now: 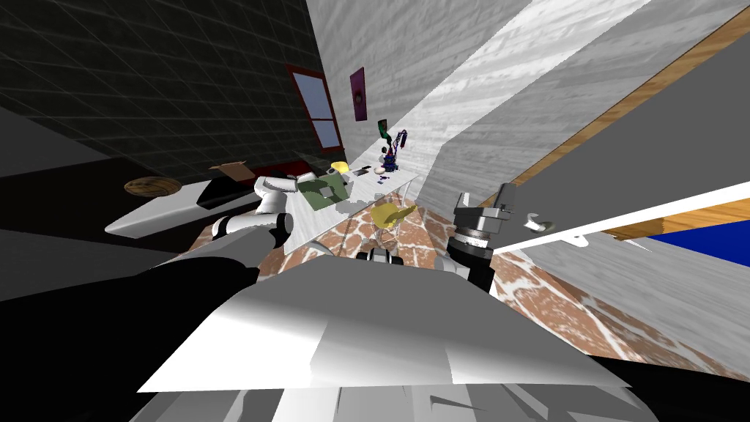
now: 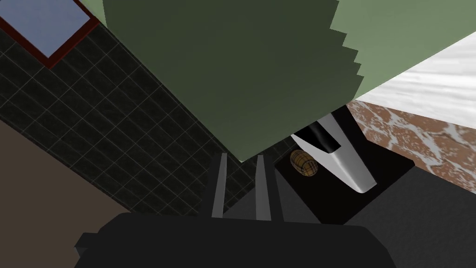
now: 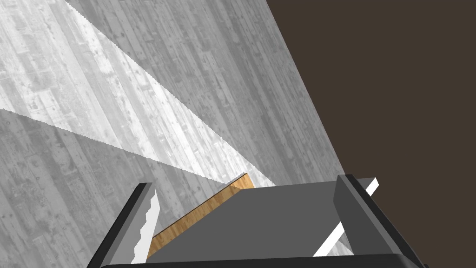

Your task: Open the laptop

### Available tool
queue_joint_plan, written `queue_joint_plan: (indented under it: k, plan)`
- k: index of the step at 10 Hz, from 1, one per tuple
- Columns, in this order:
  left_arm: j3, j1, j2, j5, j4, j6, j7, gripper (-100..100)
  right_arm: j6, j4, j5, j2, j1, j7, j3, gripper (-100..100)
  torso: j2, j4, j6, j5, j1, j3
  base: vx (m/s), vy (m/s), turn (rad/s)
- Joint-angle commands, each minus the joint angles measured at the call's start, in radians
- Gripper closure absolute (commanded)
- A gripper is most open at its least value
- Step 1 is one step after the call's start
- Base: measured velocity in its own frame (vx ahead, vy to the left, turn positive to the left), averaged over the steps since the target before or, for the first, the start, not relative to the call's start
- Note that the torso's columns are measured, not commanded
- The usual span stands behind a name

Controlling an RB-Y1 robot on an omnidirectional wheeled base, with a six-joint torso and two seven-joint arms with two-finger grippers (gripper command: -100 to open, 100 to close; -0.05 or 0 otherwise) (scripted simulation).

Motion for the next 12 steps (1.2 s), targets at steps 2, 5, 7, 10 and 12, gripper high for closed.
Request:
queue_joint_plan:
  k: [2,5,7,10,12]
  plan:
    - [0.002,-0.016,0.007,0.019,0.001,0.078,-0.019,100,0.0,0.0,0.0,0.0,0.0,0.0,0.0,0,0.002,0.0,0.0,0.0,-0.002,0.001,-0.002,0.065,-0.052]
    - [0.003,-0.045,0.018,0.043,0.009,0.156,-0.042,100,0.0,0.0,0.0,0.0,0.0,0.0,0.0,0,0.003,0.0,-0.002,0.0,-0.002,0.002,0.003,0.056,-0.057]
    - [0.004,-0.059,0.023,0.054,0.014,0.197,-0.053,100,0.0,0.0,0.0,0.0,0.0,0.0,0.0,0,0.004,0.001,-0.002,0.0,-0.003,0.002,0.004,0.06,-0.045]
    - [0.005,-0.073,0.029,0.066,0.018,0.251,-0.065,100,0.0,0.0,0.0,0.0,0.0,0.0,0.0,0,0.004,0.001,-0.002,0.0,-0.002,0.002,-0.006,0.056,-0.051]
    - [0.007,-0.084,0.032,0.072,0.027,0.272,-0.072,100,0.0,0.0,0.0,0.0,0.0,0.0,0.0,0,0.003,0.001,-0.002,-0.001,-0.004,0.002,0.008,0.031,-0.024]
